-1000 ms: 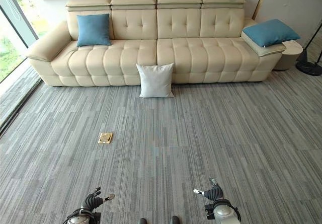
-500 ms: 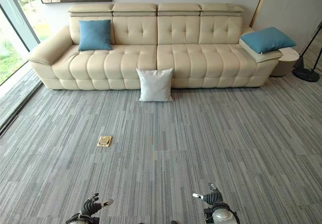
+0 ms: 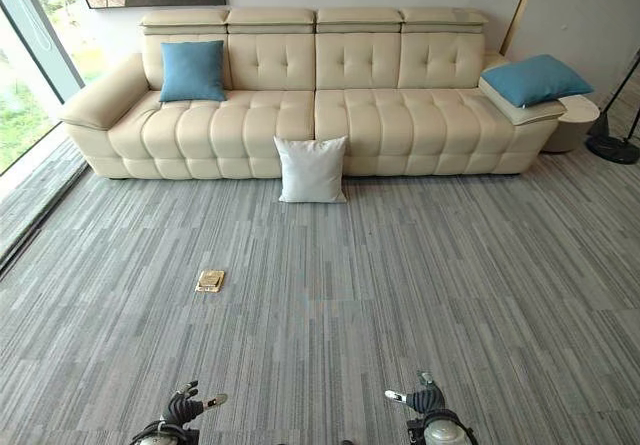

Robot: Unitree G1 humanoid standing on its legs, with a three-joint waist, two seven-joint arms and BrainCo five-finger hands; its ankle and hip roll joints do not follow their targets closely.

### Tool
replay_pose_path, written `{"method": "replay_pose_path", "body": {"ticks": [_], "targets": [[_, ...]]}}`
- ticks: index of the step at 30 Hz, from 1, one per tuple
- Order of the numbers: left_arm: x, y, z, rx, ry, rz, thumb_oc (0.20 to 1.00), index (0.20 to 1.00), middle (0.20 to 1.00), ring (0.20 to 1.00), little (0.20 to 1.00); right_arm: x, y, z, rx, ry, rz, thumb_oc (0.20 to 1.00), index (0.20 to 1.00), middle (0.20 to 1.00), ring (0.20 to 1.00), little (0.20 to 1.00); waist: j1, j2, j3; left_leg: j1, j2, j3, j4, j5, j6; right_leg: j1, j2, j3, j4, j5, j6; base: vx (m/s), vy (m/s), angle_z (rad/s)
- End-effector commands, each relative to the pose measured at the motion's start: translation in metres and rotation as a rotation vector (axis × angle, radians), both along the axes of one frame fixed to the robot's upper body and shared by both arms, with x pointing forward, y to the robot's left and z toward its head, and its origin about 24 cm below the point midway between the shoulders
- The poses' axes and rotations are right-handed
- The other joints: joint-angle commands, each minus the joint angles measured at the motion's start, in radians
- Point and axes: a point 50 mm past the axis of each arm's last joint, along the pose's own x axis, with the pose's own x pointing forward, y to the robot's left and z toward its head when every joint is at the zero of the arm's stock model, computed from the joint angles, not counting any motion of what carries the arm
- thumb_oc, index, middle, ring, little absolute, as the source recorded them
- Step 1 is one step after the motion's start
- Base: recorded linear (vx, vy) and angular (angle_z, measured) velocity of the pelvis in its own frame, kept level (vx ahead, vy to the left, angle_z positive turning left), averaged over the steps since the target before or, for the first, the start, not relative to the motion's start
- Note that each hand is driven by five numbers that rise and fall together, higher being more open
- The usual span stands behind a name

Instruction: Pick up all the scattered cushions and arrange them neatly on the sofa.

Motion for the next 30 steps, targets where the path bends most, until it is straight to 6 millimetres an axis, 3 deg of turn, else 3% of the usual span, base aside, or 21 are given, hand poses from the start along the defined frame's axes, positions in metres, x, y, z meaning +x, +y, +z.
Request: {"method": "replay_pose_path", "body": {"ticks": [1, 16, 26, 30], "targets": [[0.025, 0.001, 0.008, 0.025, -0.061, -0.019, 1.000, 1.000, 1.000, 1.000, 1.000, 0.021, 0.003, 0.008, -0.004, -0.069, 0.017, 1.000, 1.000, 1.000, 1.000, 1.000, 0.002, -0.019, 0.022, 0.045, 0.049, -0.026, 0.000, -0.105, -0.067, 0.050, -0.071, 0.007, 0.002, -0.127, 0.094, 0.00, 0.000, 0.00], [0.025, 0.004, 0.008, 0.027, -0.058, 0.005, 1.000, 1.000, 1.000, 1.000, 1.000, 0.017, 0.001, 0.006, -0.016, -0.041, 0.013, 1.000, 1.000, 1.000, 1.000, 1.000, 0.004, -0.027, 0.045, 0.021, 0.049, -0.027, 0.000, -0.101, -0.064, 0.025, -0.070, 0.003, 0.002, -0.121, 0.095, 0.00, 0.000, 0.00], [0.031, 0.004, 0.012, 0.025, -0.093, 0.012, 1.000, 1.000, 1.000, 1.000, 1.000, 0.027, 0.008, 0.011, -0.020, -0.076, 0.063, 1.000, 1.000, 1.000, 1.000, 1.000, 0.016, -0.034, 0.076, -0.030, 0.029, -0.030, 0.000, -0.101, -0.046, -0.018, -0.082, 0.004, 0.004, -0.117, 0.107, 0.02, 0.051, 0.00], [0.034, 0.006, 0.015, 0.030, -0.107, 0.006, 1.000, 1.000, 1.000, 1.000, 1.000, 0.031, 0.011, 0.014, -0.012, -0.097, 0.078, 1.000, 1.000, 1.000, 1.000, 1.000, 0.023, -0.038, 0.079, -0.028, 0.017, -0.039, 0.000, -0.111, -0.026, -0.054, -0.094, 0.013, 0.091, -0.136, 0.116, 0.03, 0.085, 0.01]]}}
